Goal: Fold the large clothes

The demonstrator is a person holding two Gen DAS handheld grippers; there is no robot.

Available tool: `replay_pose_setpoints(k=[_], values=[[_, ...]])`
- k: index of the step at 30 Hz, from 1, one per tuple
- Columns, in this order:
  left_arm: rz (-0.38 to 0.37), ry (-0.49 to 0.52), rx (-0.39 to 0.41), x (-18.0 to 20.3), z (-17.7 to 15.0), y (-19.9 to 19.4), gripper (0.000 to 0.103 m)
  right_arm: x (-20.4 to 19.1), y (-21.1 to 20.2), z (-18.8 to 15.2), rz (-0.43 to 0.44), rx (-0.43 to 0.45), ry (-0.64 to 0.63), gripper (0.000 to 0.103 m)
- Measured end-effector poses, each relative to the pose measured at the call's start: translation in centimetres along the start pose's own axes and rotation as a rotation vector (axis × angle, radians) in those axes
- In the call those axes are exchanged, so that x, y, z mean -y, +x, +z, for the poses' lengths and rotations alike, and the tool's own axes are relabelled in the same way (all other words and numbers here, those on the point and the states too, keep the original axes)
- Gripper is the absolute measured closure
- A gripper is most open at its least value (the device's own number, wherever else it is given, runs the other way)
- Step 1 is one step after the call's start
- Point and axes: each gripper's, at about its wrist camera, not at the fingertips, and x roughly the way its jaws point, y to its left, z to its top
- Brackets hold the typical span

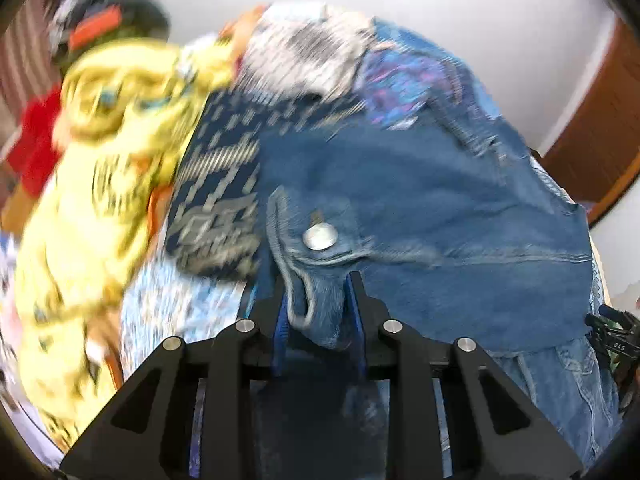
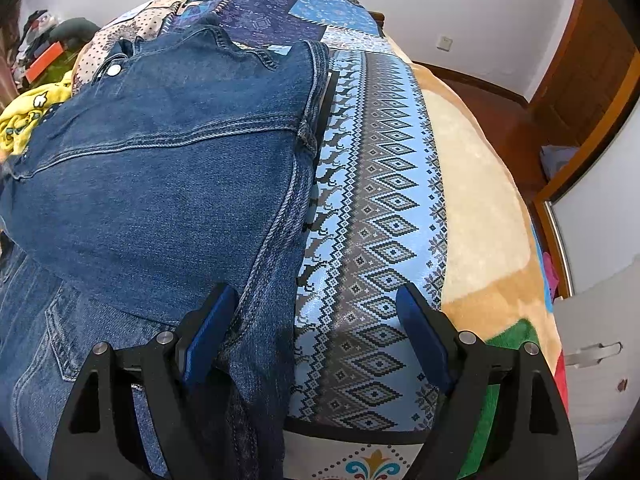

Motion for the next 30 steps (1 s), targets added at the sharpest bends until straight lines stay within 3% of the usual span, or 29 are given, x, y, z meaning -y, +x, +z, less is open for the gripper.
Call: replay_pose_setpoints(k=[4,8,13,19,25,30], values=[[0.071,-0.035,-0.087,-2.3,-2.3,1.2,0.072,0.0,-0.1,0.1,-0.010,-0.005,0.010,0.022],[0.102,-0.031,-0.096,-3.0,-3.4,0.2,0.062,0.2,-0.7,0.4,0.001,-0.046,0.036,0.022],[0.152,0.035,-0.038,-2.6,-3.8,-3.3,0.044,0.7,-3.6,0.3,0.057,-0.034,0.082,0.022],[0.131,0.059,0.053,-1.9,-4.5,-8.7,0.021,0.7,-9.4,-0.6,0.105,0.065,0.092,0.022],[0.085,0.061,0.090,-1.7,-6.6,-12.5,0.019,-0.6,-14.5,-3.2,0.154,0.162,0.070,0.017],[0.056,0.046,0.029,-2.5,-10.5,-12.8,0.019,-1.6,-15.4,-5.7,0.198,0.165,0.061,0.017]])
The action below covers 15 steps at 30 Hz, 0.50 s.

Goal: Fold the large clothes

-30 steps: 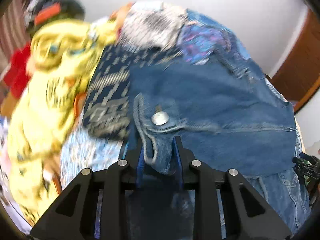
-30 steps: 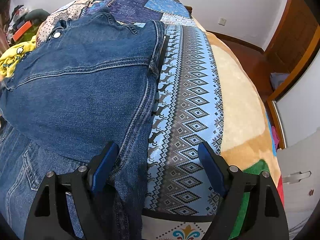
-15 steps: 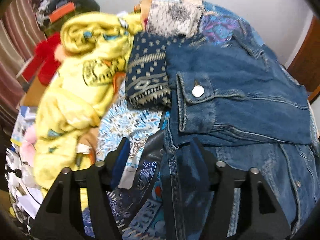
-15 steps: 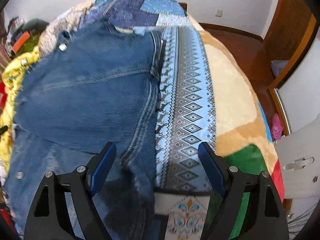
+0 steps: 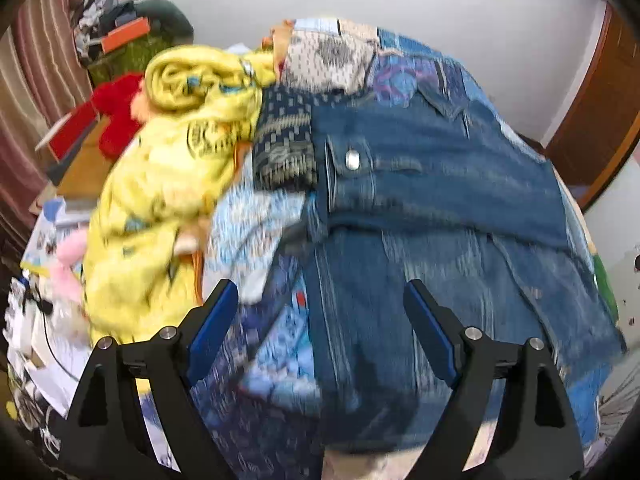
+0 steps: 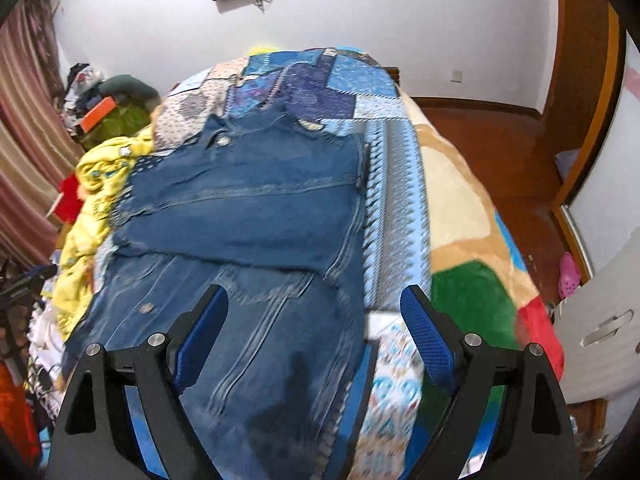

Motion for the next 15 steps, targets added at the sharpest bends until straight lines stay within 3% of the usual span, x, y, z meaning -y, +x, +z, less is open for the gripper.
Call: replay_pose_setpoints(k=[4,9,13,15], values=[[-0.035,-0.037,-0.062,-0.5,-3.6,0.7,0.019,-0.7,-0.1,-2.3,0.016,-0.033,0.000,0.017],[-0.140,-0.158,-0.133,-1.5,-7.8,1.5,0.019,-0.7,0.5,-5.5,0.043,-0.093,0.057,0.017],[-0.213,-0.232,-0.156,-1.6,-9.2,2.1,0.019,-0.2,0.8,-7.2,0.065,-0.127,0.128,0.017],[-0.227,-0.231,-0.147,-1.3,-9.4,2.1,0.024,0.3,1.1,-8.0,0.096,-0.150,0.172,0.017]])
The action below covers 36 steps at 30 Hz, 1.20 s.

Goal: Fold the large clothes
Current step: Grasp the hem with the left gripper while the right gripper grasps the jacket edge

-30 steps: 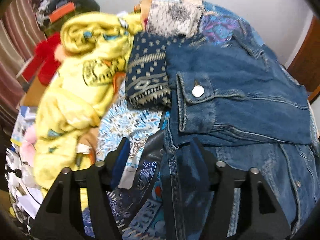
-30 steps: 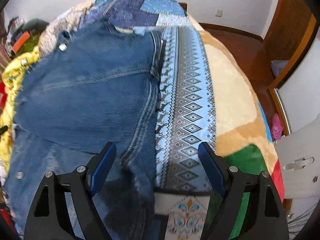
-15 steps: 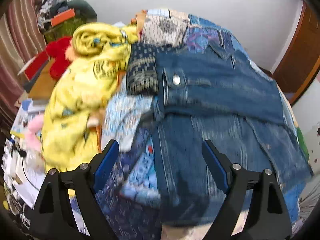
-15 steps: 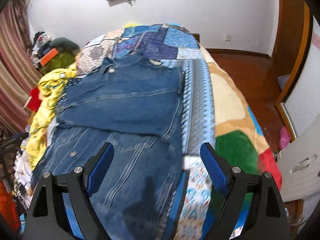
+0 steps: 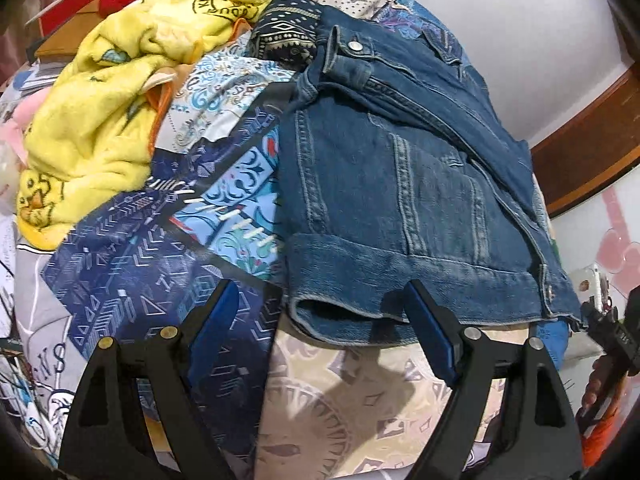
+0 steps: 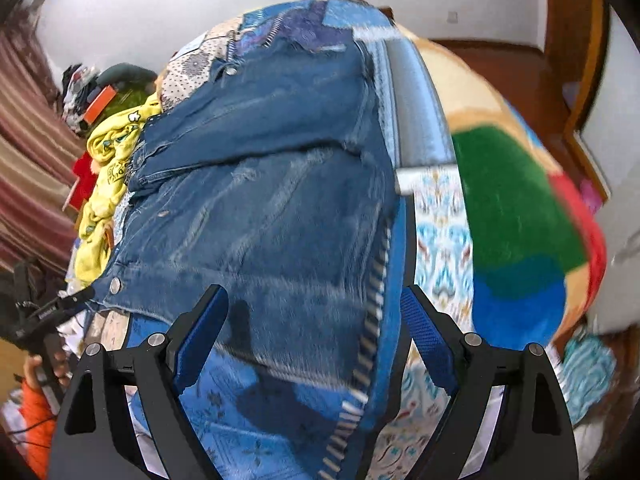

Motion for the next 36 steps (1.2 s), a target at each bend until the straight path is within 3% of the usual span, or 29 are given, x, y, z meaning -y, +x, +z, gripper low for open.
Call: replay_pose_setpoints(k=[3,5,7,9,10,12,14,23,31,34,36], values=[[-0.039,-0.023,0.025,0.3,-0.1,-0.2,0.036,0.2,0.2,-1.0,0.071,-0.015,0.033,0.023],[-0.070,-0.042,0.039,0.3,0.1,-0.3,0.044,0.2,0.2,-1.2,0.113,-0.015,0.041,0.040],[-0.058,-0.036,0.047,0.4,0.2,-0.3,0.052,0.2,0.1,-1.1,0.133,-0.002,0.058,0.048],[-0.035,-0.023,0.053,0.4,0.3,-0.4,0.066,0.0,0.2,-1.1,0.117,0.010,0.064,0.057],[-0.019,-0.019,0.059,0.4,0.3,-0.5,0.077,0.0,0.2,-1.0,0.111,0.014,0.062,0.062],[-0.005,-0.021,0.082,0.3,0.4,-1.3,0.081,-0.1,0.0,-0.9,0.116,0.021,0.057,0.070],[-0.009,-0.008,0.117,0.6,0.6,-2.2,0.085,-0.3,-0.6,-0.5,0.119,0.041,0.045,0.087],[-0.048,0.063,0.253,3.6,4.5,-5.5,0.091,-2.8,-1.7,2.9,0.152,0.141,-0.053,0.091],[-0.072,0.096,0.394,6.8,12.6,-7.1,0.094,-5.2,-1.3,8.9,0.156,0.226,-0.122,0.092],[-0.105,0.099,0.429,8.0,16.5,-6.5,0.094,-5.6,-1.7,12.7,0.136,0.296,-0.113,0.092],[-0.087,0.101,0.445,8.6,18.9,-5.8,0.095,-5.5,-1.9,15.0,0.148,0.322,-0.092,0.092]])
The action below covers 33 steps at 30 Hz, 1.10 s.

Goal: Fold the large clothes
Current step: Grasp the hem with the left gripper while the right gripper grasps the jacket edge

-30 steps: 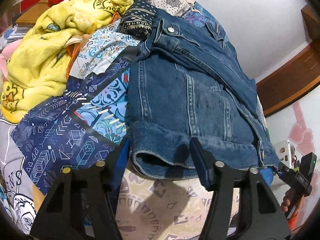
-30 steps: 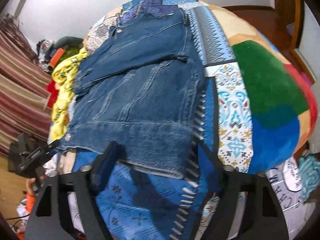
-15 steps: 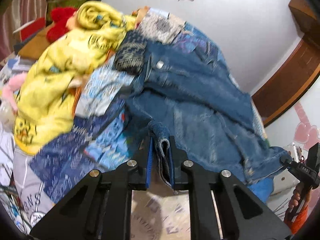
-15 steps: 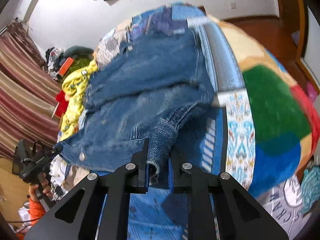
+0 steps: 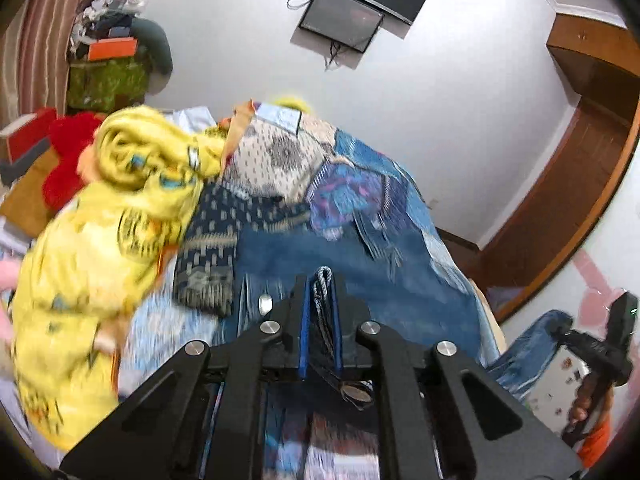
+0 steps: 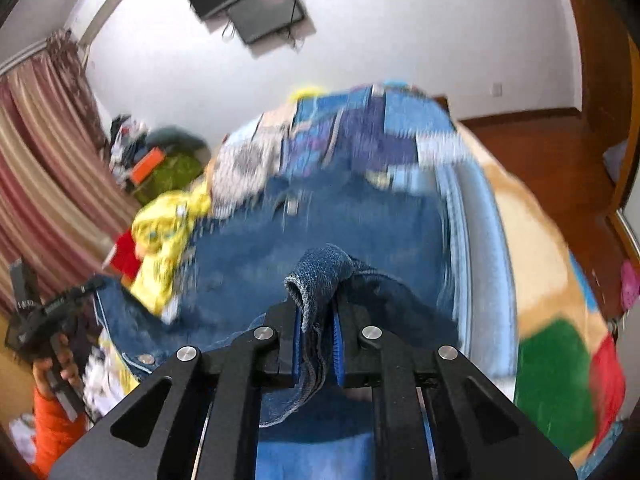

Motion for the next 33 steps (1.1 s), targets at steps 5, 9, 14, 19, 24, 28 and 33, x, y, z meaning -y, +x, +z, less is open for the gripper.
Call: replay_pose_setpoints(k=[5,9,14,19,24,28,33], values=[[0.044,-0.030,0.002,-0.1,5.2,6.2,0.095,1.4,3.6,5.6,-0.035,0.033,0.041,0.093],[0.110,0.024,-0.029,0.6,6.6,11.5,0.095,3.2,8.6,7.0,-0.087,-0.013,0.095,0.093],[0.252,0.060,-0.082,-0.9,6.0,18.3,0.103,5.7,15.6,6.3,-0.184,-0.142,0.097,0.092],[0.311,0.104,-0.209,-3.1,4.1,22.3,0.103,8.5,18.9,5.6,-0.210,-0.251,0.142,0.088],[0.280,0.166,-0.239,-2.5,3.1,21.5,0.102,8.8,17.1,7.0,-0.260,-0.227,0.099,0.072],[0.247,0.237,-0.258,-0.1,3.3,19.6,0.083,8.3,13.2,9.1,-0.313,-0.121,0.046,0.050],[0.308,0.303,-0.222,3.2,2.7,17.2,0.007,6.1,8.6,8.7,-0.264,-0.092,-0.044,0.036]])
